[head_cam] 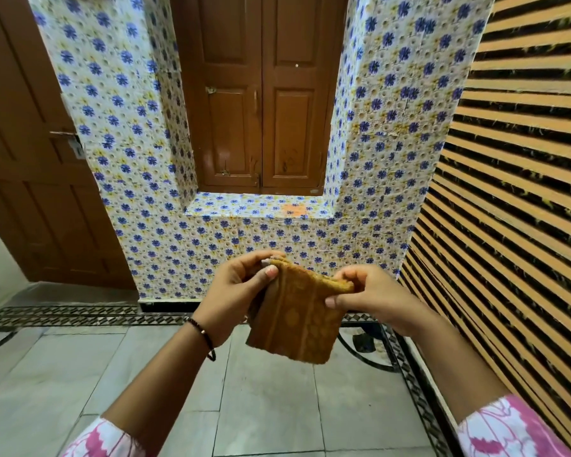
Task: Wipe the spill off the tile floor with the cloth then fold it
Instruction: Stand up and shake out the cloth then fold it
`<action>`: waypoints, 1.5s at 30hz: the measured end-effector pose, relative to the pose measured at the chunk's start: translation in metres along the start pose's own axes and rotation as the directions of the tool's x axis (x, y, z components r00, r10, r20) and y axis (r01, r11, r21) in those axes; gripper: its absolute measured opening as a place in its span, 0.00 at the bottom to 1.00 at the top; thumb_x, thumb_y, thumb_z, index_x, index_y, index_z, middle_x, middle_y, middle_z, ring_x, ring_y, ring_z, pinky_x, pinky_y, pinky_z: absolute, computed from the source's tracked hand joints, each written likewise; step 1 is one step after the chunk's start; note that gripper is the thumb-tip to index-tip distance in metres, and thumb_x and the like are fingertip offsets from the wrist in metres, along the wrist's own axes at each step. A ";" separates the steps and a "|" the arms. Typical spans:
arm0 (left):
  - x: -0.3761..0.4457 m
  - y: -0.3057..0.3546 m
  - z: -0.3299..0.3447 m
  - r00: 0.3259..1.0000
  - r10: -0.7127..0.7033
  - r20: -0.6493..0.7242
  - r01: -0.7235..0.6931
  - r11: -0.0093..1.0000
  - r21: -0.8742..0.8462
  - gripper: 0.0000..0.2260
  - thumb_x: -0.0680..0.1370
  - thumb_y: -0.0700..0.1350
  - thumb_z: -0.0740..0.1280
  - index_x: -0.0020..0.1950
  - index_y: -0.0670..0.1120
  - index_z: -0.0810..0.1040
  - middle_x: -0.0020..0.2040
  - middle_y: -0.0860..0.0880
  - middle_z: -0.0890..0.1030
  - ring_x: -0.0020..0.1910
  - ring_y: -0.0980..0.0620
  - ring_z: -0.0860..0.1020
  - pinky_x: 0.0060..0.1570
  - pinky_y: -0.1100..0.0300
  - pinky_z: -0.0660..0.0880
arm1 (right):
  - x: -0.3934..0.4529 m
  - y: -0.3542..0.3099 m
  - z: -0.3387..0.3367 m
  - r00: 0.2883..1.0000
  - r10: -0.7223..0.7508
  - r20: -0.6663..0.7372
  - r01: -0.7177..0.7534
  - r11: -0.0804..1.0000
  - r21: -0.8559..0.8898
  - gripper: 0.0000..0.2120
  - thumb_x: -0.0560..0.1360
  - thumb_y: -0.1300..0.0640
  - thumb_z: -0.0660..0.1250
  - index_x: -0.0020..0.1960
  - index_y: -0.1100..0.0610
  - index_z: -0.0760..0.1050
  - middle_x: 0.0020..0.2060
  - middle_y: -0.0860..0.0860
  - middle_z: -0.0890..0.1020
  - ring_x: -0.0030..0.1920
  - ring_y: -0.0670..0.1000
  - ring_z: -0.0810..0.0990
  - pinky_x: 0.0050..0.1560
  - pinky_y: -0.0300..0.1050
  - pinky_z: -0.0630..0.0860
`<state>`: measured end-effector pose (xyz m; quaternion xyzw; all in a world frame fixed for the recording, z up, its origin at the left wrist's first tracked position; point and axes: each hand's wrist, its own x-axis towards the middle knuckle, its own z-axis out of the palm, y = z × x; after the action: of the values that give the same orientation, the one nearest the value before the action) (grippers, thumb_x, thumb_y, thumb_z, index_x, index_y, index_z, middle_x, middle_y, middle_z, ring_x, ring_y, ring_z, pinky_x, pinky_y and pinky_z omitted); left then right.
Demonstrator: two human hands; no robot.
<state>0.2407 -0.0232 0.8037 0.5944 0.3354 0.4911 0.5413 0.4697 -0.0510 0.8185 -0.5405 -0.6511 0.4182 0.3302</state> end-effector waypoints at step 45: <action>-0.250 -0.030 0.258 0.362 -0.204 0.910 0.359 0.931 0.066 0.25 0.74 0.36 0.70 0.65 0.56 0.72 0.55 0.60 0.81 0.52 0.50 0.81 0.45 0.45 0.80 | -0.454 0.047 0.122 0.230 0.546 -0.806 0.336 0.733 0.592 0.34 0.65 0.75 0.66 0.65 0.51 0.73 0.55 0.54 0.83 0.56 0.55 0.81 0.54 0.52 0.79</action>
<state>0.4162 -0.3314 0.7373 0.6567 0.0507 0.0154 0.7523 0.4718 -0.5154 0.7337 -0.5656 -0.0609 0.2170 0.7933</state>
